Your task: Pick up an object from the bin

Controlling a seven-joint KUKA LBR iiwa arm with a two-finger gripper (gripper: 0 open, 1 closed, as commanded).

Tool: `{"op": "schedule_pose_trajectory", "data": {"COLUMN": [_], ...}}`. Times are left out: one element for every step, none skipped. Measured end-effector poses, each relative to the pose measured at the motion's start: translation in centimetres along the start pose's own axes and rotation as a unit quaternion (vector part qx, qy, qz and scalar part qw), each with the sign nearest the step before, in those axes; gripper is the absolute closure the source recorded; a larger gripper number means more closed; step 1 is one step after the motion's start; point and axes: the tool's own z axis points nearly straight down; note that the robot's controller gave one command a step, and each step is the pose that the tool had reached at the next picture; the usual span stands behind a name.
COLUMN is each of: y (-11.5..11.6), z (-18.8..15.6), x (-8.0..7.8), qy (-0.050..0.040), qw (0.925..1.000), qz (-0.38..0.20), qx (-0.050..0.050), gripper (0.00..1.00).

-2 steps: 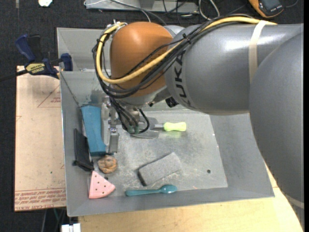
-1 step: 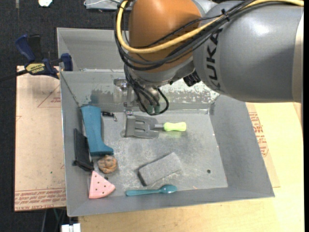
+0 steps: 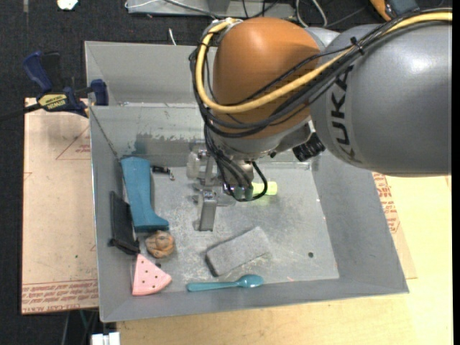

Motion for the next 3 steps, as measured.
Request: {"op": "schedule_pose_trajectory", "data": {"y": [-4.3,-4.0,-9.5], "z": [5.3,11.4,18.8], "x": [-4.2,0.5,-4.7], "qy": [-0.01,-0.0073,-0.013], "qw": [0.9969,0.9939,0.9855], "qz": [-0.078,-0.11,-0.169], "qx": [-0.002,-0.002,-0.001], "gripper": [0.0,0.0,0.0]}}
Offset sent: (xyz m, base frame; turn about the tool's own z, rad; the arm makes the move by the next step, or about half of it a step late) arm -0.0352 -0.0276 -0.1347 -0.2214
